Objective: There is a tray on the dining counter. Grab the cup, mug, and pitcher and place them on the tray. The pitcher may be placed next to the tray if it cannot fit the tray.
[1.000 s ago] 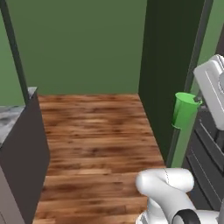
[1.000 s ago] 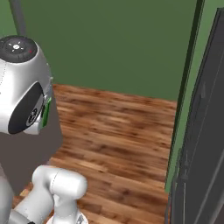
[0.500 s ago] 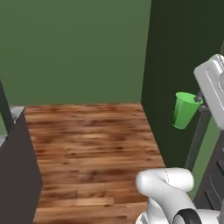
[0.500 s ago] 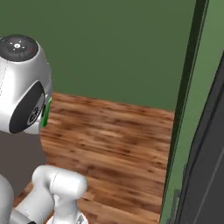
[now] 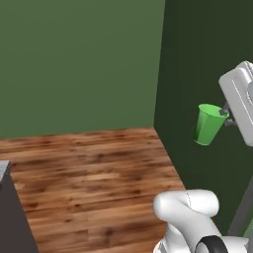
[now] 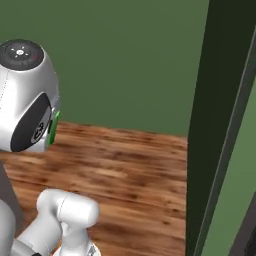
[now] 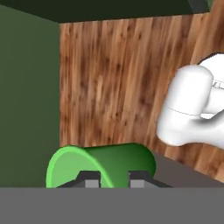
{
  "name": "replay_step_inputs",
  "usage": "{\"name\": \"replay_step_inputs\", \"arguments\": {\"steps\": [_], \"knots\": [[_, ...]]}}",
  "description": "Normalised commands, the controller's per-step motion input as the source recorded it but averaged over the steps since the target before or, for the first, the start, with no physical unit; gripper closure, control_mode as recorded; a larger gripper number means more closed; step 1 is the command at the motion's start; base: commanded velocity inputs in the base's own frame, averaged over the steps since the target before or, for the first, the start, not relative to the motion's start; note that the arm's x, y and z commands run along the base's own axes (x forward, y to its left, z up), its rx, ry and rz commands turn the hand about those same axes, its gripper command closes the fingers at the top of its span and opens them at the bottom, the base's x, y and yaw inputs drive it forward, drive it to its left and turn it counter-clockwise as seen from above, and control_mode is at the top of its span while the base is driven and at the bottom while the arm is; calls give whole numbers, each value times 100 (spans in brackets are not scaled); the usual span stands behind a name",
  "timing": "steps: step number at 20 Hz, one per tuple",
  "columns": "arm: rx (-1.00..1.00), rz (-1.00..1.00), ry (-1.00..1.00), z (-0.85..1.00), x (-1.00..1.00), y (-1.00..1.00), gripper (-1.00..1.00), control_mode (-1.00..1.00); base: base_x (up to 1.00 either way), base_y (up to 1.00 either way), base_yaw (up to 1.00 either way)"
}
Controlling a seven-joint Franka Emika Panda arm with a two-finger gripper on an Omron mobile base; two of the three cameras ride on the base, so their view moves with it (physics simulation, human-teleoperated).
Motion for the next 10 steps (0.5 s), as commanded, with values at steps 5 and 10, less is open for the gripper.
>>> {"name": "replay_step_inputs", "arguments": {"steps": [5,10], "knots": [[0,0,0,0,0,0,100,100,100,28,-23],[0,0,0,0,0,0,100,100,100,3,-10]]}}
